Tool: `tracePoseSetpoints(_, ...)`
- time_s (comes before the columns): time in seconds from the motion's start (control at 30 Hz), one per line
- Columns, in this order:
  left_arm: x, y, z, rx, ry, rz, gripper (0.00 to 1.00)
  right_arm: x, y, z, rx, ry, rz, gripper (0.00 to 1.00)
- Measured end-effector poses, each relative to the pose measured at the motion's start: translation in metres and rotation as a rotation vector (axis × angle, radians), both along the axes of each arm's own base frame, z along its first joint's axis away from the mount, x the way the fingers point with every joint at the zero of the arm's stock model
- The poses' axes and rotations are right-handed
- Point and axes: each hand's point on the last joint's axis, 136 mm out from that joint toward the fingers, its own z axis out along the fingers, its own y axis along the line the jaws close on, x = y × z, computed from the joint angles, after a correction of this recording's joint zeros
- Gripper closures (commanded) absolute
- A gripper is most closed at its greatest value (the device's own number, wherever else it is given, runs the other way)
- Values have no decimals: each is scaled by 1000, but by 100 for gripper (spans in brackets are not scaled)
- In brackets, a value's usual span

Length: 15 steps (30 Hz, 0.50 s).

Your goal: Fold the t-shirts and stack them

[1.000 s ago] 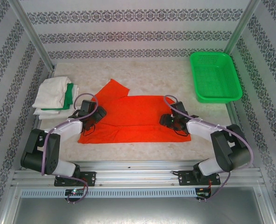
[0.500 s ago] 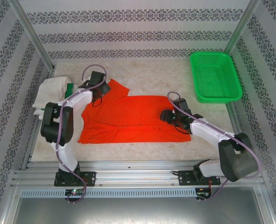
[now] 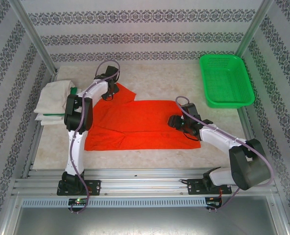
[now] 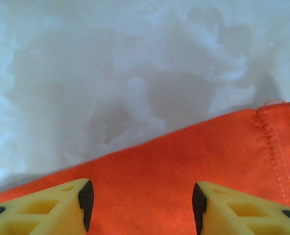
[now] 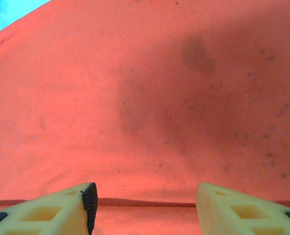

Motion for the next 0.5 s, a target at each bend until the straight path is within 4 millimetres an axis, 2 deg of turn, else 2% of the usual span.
tracePoseSetpoints(0.3, -11, 9, -13, 47, 70, 12, 47, -8, -3, -13, -12, 31, 0, 44)
tracePoseSetpoints(0.4, -12, 12, -14, 57, 83, 17, 51, -9, -3, -15, -15, 38, 0, 44)
tracePoseSetpoints(0.5, -9, 16, -15, 66, 91, 24, 60, -9, -3, -16, -15, 39, 0, 44)
